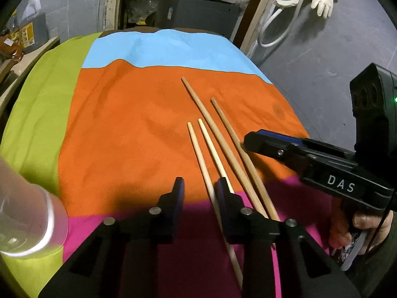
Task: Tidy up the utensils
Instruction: 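Grasp a chopstick with the left tool while the right tool grasps another chopstick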
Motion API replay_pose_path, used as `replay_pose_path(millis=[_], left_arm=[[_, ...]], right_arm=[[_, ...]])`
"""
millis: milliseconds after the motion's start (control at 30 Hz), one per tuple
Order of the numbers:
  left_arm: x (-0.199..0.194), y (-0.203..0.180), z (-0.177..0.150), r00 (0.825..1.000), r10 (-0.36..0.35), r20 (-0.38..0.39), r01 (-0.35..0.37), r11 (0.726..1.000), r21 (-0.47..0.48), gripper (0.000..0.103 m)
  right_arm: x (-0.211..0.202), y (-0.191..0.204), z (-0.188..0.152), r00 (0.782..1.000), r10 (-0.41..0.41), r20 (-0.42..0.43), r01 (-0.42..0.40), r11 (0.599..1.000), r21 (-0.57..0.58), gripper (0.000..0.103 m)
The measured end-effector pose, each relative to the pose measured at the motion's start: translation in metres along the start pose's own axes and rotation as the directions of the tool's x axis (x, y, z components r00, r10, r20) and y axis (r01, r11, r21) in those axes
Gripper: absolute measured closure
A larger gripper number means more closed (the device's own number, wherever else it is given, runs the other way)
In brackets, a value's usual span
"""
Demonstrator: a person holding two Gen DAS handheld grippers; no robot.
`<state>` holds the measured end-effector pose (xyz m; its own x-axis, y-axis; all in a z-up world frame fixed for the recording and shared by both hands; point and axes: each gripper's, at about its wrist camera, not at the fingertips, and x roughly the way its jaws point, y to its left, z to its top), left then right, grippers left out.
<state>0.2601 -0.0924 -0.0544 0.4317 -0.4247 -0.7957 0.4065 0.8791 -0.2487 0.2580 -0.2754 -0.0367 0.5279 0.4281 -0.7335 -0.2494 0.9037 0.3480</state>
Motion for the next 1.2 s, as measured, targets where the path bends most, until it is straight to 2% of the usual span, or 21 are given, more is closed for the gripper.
replay_pose_path(millis=[133,300,500,567,667,733,900,967,1067,1133,1200], left_arm=[[0.005,-0.001,0.004,1.0,-0.001,-0.017,0.001,1.0,-0.009,0.089],[0.007,-0.003,0.009,0.999,0.011,-0.044,-0.011,1.0,-0.02,0.089],[0.01,-0.007,0.014,0.998,0.023,-0.059,-0.024,1.0,-0.018,0.09],[0.01,-0.007,0.013,0.998,0.028,-0.063,-0.03,0.999,-0.021,0.094],[0.01,-0.006,0.012,0.997,0.029,-0.068,-0.032,0.999,-0.033,0.097],[0.008,-0.004,0.011,0.996,0.03,-0.079,-0.034,0.998,-0.043,0.098],[0.0,-0.001,0.004,0.996,0.022,-0.092,-0.028,0.997,-0.072,0.101],[-0.004,0.001,0.0,0.997,0.027,-0.077,-0.033,0.996,-0.085,0.101],[-0.015,-0.007,-0.009,0.996,0.081,-0.026,-0.082,0.996,-0.031,0.101],[-0.026,-0.012,-0.017,0.994,0.109,0.024,-0.109,0.994,-0.011,0.101],[-0.04,-0.012,-0.025,0.991,0.099,0.09,-0.098,0.995,-0.013,0.101]], right_arm=[[0.008,-0.001,0.004,1.0,0.011,-0.026,-0.01,1.0,0.026,0.083],[0.019,0.004,0.01,0.998,-0.002,-0.061,0.004,0.999,0.032,0.084],[0.028,0.015,0.015,0.991,-0.076,-0.107,0.075,0.997,-0.015,0.083],[0.03,0.016,0.017,0.989,-0.083,-0.124,0.081,0.997,-0.018,0.083],[0.029,0.008,0.019,0.988,-0.048,-0.146,0.053,0.998,0.032,0.087],[0.028,0.0,0.018,0.986,-0.005,-0.166,0.02,0.995,0.094,0.095],[0.022,-0.005,0.012,0.985,0.041,-0.169,-0.01,0.984,0.179,0.097],[0.018,-0.006,0.007,0.985,0.068,-0.16,-0.033,0.976,0.216,0.097],[0.007,-0.01,-0.002,0.988,0.099,-0.115,-0.064,0.959,0.276,0.098],[-0.003,-0.011,-0.008,0.99,0.123,-0.068,-0.097,0.948,0.303,0.098],[-0.014,-0.008,-0.016,0.991,0.136,-0.013,-0.126,0.944,0.307,0.098]])
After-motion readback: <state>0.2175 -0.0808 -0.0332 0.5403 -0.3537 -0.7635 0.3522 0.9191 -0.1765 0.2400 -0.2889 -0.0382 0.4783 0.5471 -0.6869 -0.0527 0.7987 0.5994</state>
